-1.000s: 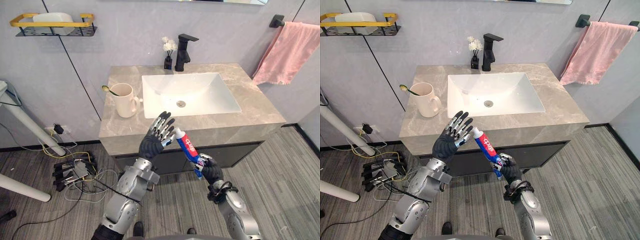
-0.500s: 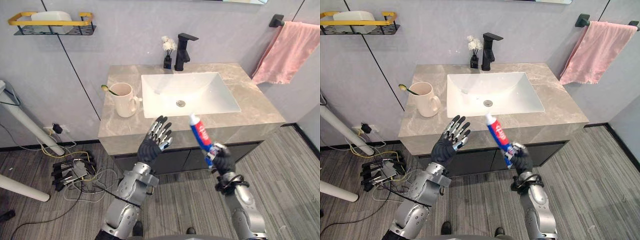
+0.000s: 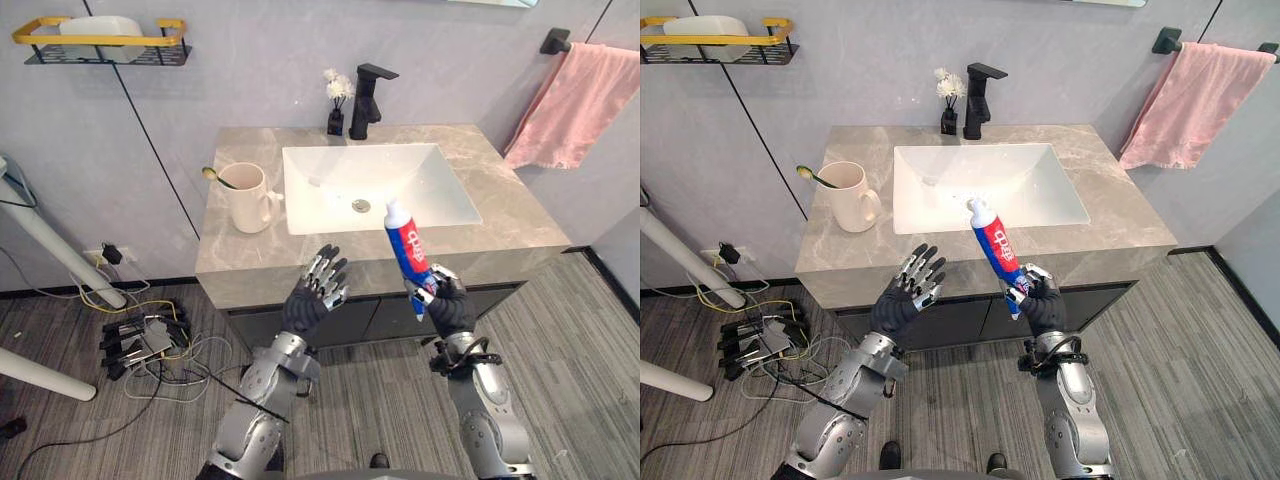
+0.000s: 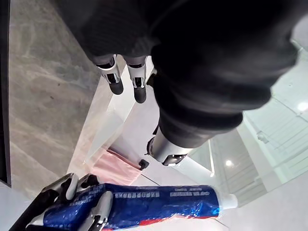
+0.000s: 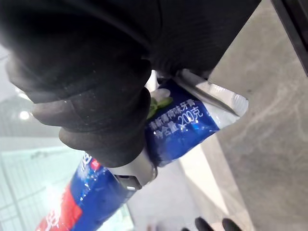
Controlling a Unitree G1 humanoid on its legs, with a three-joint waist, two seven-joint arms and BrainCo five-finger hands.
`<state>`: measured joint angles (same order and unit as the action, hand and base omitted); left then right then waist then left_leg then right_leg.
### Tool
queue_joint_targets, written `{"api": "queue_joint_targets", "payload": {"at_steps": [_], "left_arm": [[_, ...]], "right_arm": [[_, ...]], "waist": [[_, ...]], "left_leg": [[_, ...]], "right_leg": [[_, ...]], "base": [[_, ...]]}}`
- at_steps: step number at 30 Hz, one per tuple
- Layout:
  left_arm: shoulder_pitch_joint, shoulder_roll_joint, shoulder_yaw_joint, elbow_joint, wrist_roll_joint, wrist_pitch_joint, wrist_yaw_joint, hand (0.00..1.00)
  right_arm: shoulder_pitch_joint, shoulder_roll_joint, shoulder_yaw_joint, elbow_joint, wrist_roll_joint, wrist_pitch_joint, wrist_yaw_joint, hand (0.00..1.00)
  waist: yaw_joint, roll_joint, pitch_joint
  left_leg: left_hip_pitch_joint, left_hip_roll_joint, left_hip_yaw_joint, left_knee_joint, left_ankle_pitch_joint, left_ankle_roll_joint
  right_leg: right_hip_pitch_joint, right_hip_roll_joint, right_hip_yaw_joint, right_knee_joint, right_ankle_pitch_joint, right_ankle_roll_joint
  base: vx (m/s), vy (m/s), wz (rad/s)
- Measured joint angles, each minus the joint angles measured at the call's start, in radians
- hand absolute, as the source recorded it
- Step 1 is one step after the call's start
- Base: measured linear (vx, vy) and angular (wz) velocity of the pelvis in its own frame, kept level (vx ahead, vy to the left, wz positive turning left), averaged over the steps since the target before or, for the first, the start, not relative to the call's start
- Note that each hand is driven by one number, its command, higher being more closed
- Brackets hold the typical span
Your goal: Organize washtable
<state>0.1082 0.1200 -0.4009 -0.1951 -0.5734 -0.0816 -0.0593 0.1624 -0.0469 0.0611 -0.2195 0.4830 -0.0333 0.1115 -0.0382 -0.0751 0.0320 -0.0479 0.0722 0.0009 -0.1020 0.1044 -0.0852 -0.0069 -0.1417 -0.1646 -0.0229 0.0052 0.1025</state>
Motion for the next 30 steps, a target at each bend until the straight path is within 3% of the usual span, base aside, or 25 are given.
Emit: {"api": "queue_joint_targets", "payload": {"at_steps": [30], "left_arm": [[-0.091, 0.001, -0.042, -0.09, -0.006, 0.026, -0.003, 0.0]], "right_arm": [[0.043, -0.002, 0.023, 0.074, 0.034, 0.022, 0.001, 1.0]], "waist": [[-0.004, 0.008, 0.014]], "left_leg": [[0.0, -0.002, -0.013, 0.006, 0.004, 0.005]], "right_leg": [[0.004, 0.0, -0.014, 0.003, 0.003, 0.003]], "base": [[0.0, -0.001, 0.01]]}}
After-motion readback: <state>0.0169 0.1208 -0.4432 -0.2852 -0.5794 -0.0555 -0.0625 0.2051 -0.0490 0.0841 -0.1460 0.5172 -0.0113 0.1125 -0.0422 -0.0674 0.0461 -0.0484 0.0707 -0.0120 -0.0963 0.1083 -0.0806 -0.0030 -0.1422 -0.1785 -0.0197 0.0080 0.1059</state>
